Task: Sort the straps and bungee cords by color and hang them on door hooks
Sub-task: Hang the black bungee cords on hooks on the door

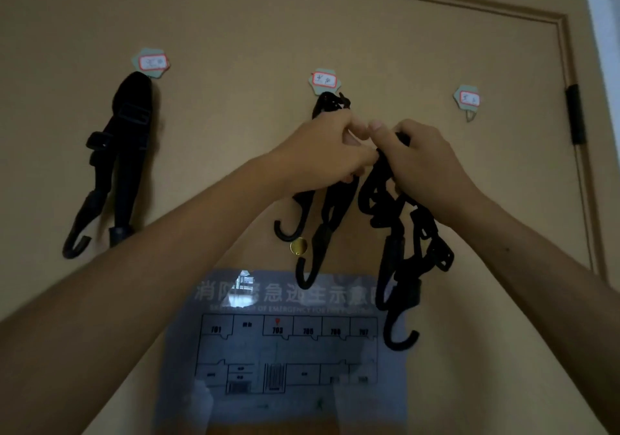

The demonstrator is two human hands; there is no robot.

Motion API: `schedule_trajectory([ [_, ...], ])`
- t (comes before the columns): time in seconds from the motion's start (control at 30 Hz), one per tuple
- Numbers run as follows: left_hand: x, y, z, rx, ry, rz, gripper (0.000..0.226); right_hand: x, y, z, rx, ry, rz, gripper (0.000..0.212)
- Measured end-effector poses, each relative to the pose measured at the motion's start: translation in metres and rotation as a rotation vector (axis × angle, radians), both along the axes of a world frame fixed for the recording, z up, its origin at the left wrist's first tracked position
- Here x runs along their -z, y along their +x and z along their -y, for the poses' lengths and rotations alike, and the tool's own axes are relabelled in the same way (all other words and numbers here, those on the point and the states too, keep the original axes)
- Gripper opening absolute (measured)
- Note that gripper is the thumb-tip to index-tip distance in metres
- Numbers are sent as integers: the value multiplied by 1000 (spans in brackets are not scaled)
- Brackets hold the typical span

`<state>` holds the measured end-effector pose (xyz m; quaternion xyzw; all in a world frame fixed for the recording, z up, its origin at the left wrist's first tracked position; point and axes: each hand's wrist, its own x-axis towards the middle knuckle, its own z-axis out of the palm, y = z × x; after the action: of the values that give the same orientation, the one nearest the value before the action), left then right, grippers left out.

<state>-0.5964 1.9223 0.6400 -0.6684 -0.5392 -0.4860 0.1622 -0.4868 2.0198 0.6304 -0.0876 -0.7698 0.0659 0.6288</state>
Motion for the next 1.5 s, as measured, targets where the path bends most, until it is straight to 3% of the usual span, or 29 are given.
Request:
schedule_trajectory([
  [0.07,4,8,-2,105,-165,55,42,5,6,1,-54,-32,-18,42],
  [0.17,12,20,-5,287,-334,111,27,12,16,2,-109,-79,-18,55],
  [0.27,21,26,-13,366,-370,181,14,21,26,1,-122,-111,1,54],
  [0.43,32,31,-34,482,-392,375,17,40,53,-1,-135,-217,123,44],
  [0.67,40,49,-55,500,-468,420,16,54,88,-20,-47,-228,326,41],
  [0.77,40,62,-70,470,-473,442,20,54,111,-33,-75,-281,514,25],
  [0.9,39,82,-85,351,-394,517,9,54,133,-59,15,-313,688,43],
  [0.97,35,90,-91,250,-386,460,9,54,141,-76,39,-318,661,38],
  [1.07,30,97,-101,67,-423,203,16,51,154,-103,68,-294,531,20],
  [1.17,33,95,-107,-5,-498,61,33,47,167,-128,66,-350,354,21],
  [1.3,43,95,-118,-119,-576,-144,15,43,173,-152,-140,-462,197,24],
  [1.4,44,98,-130,-179,-585,-102,17,43,168,-163,-94,-399,247,18],
  [1.5,44,110,-140,-121,-591,49,42,38,160,-161,-148,-409,292,18],
])
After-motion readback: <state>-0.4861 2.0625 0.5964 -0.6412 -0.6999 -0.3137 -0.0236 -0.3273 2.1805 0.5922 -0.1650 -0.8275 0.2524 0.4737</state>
